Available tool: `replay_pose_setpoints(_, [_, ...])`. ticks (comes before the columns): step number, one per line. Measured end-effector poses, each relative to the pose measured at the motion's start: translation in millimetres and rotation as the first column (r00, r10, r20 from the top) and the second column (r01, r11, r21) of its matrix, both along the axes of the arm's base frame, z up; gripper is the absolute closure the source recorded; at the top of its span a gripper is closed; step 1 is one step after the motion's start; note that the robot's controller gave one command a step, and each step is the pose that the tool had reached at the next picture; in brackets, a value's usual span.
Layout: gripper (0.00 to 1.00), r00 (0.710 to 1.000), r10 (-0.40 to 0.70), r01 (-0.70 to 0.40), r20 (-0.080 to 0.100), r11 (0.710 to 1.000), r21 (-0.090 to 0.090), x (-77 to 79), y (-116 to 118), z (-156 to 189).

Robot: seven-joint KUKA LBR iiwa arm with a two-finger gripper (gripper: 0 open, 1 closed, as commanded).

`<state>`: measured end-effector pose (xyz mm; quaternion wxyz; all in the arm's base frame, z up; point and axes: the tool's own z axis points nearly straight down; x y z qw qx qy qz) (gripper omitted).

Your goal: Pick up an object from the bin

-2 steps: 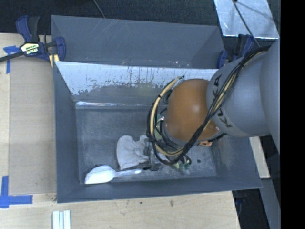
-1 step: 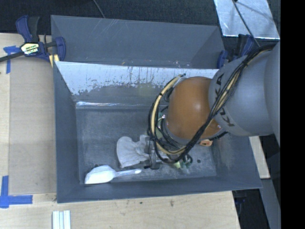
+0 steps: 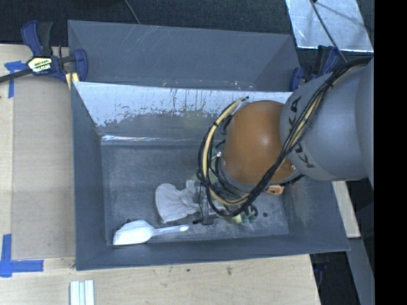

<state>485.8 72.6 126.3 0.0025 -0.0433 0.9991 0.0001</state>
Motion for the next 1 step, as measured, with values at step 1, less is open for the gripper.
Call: replay_pose_setpoints(1, [1.0,1.0,0.0,0.0,-0.005,1.0,-0.001,-0.8,-0.2,5.8])
